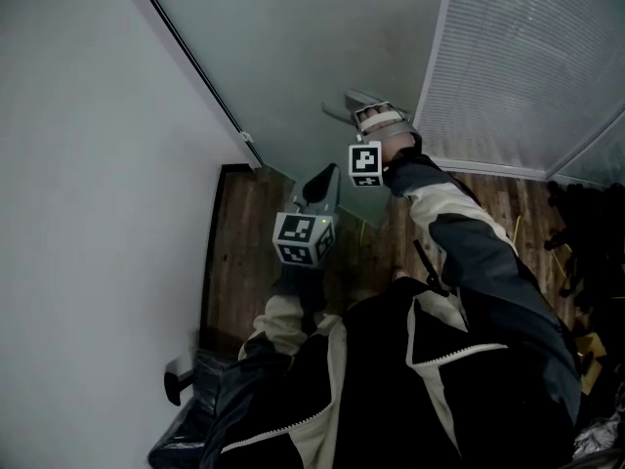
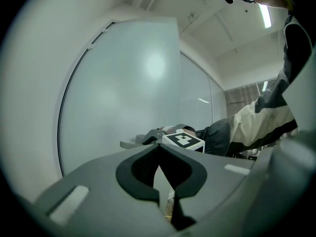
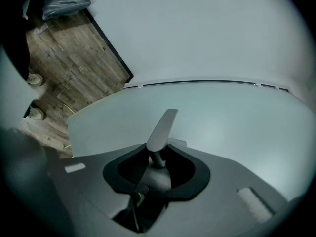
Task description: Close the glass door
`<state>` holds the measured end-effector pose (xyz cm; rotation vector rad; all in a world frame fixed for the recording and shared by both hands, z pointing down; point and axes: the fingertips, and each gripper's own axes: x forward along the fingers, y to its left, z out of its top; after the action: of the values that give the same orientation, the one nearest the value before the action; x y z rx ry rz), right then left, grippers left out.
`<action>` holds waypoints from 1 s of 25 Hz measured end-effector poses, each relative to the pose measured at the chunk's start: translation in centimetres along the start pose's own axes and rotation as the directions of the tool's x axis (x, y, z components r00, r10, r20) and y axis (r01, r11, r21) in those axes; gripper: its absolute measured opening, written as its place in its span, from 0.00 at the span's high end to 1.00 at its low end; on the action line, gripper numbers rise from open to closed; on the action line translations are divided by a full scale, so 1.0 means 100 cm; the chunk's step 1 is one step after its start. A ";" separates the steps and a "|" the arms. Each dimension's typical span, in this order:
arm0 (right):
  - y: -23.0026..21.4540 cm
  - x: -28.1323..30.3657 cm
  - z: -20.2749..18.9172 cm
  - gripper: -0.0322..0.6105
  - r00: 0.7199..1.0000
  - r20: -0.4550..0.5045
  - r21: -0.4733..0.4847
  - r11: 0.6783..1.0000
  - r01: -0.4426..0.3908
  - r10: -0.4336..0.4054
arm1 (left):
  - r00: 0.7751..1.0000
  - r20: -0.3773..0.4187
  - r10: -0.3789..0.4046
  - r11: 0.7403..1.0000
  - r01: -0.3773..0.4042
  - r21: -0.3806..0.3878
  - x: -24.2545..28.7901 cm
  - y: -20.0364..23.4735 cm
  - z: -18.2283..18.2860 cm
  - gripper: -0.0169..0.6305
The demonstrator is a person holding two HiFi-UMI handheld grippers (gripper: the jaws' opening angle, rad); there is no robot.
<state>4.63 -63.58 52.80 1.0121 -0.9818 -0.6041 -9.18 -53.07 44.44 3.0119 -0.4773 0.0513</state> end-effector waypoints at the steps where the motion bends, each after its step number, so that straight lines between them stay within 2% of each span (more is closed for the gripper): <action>1: -0.001 0.005 -0.006 0.78 1.000 -0.006 -0.001 1.000 -0.001 0.001 | 1.000 0.000 0.002 1.000 -0.002 -0.001 0.004 0.001 0.000 0.97; 8: -0.007 0.047 -0.049 0.77 0.999 -0.033 -0.008 1.000 0.002 -0.002 | 1.000 -0.018 0.023 1.000 -0.023 -0.006 0.045 0.009 -0.002 0.97; 14: -0.016 0.089 -0.086 0.77 0.999 -0.052 -0.031 0.999 0.012 -0.013 | 1.000 -0.010 0.023 1.000 -0.023 0.012 0.090 0.008 0.012 0.97; 19: -0.026 0.128 -0.121 0.77 0.998 -0.068 -0.056 0.998 -0.002 -0.001 | 0.998 0.003 0.060 0.998 -0.060 -0.007 0.128 0.011 0.023 0.97; 25: -0.038 0.178 -0.145 0.76 0.996 -0.086 -0.033 0.999 -0.015 0.012 | 0.994 0.000 0.113 0.993 -0.113 -0.026 0.148 0.024 0.026 0.97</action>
<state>25.69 -73.40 53.64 0.9935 -0.8994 -0.5598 4.16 -60.15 42.71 2.9569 -0.6430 0.0499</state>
